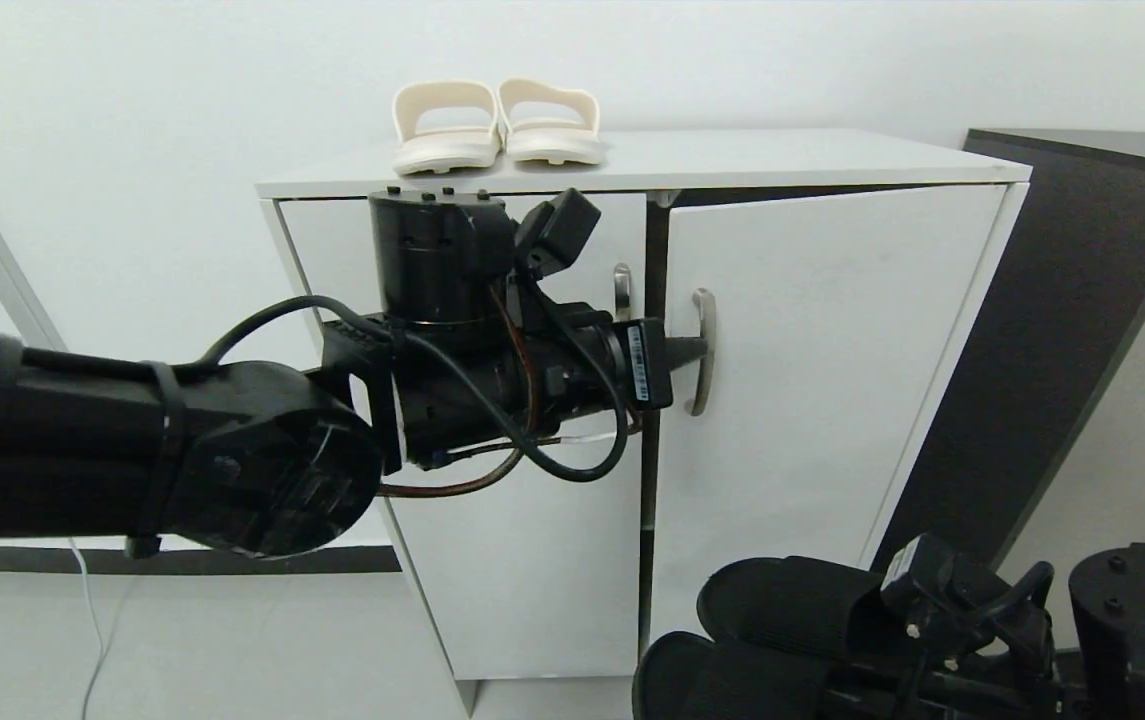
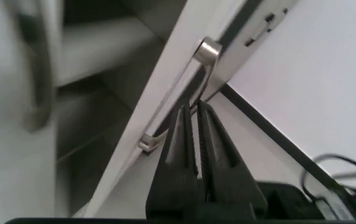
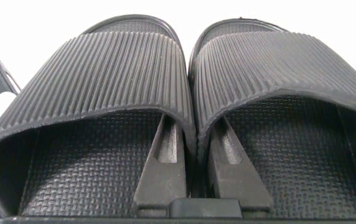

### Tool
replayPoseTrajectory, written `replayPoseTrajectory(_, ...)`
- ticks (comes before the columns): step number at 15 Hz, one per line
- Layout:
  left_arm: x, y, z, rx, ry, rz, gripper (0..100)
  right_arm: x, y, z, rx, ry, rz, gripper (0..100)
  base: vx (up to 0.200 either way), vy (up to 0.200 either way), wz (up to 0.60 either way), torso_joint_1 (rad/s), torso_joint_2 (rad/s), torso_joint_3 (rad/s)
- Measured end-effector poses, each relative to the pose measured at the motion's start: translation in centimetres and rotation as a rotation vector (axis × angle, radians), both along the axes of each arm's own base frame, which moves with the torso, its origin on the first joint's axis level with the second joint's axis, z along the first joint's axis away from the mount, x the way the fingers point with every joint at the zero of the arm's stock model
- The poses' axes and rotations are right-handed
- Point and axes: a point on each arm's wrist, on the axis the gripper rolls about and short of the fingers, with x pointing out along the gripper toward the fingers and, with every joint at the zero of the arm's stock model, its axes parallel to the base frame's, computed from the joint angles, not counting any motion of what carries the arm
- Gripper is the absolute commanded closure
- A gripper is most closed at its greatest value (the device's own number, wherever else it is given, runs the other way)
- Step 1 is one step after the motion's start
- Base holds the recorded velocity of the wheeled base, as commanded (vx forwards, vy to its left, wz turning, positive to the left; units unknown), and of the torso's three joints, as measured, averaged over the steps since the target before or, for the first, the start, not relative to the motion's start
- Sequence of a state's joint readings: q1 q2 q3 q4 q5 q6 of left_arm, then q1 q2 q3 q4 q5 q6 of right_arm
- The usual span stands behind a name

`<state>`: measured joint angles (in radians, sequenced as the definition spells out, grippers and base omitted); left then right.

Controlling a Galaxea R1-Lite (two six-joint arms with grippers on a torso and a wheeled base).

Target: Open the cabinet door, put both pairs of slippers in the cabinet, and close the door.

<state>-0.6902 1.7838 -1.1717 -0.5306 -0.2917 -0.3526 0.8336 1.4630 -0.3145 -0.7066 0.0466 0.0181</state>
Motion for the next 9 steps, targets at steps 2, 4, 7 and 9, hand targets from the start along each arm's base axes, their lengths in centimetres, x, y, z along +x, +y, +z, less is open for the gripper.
replayPoseTrajectory(2,-1.5,0.5,0.4,-0.003,-0.002,-0.016,100,-0.1,0.0,-0.1,-0.001,0.002,0.003,100,0.0,0.0,0.0,0.0,0.0,0.0)
replayPoseTrajectory(4,-3.1,1.1,0.5,0.0,-0.001,-0.033,100,-0.3,0.0,-0.1,-0.001,0.002,0.011,100,0.0,0.0,0.0,0.0,0.0,0.0)
replayPoseTrajectory(7,-5.0,2.3,1.1,-0.009,-0.013,-0.046,100,-0.8,0.2,0.1,0.002,-0.004,0.037,100,0.0,0.0,0.0,0.0,0.0,0.0)
replayPoseTrajectory(9,-5.3,2.8,1.5,-0.019,-0.021,-0.041,100,-1.5,0.5,0.0,0.0,-0.003,0.071,100,0.0,0.0,0.0,0.0,0.0,0.0)
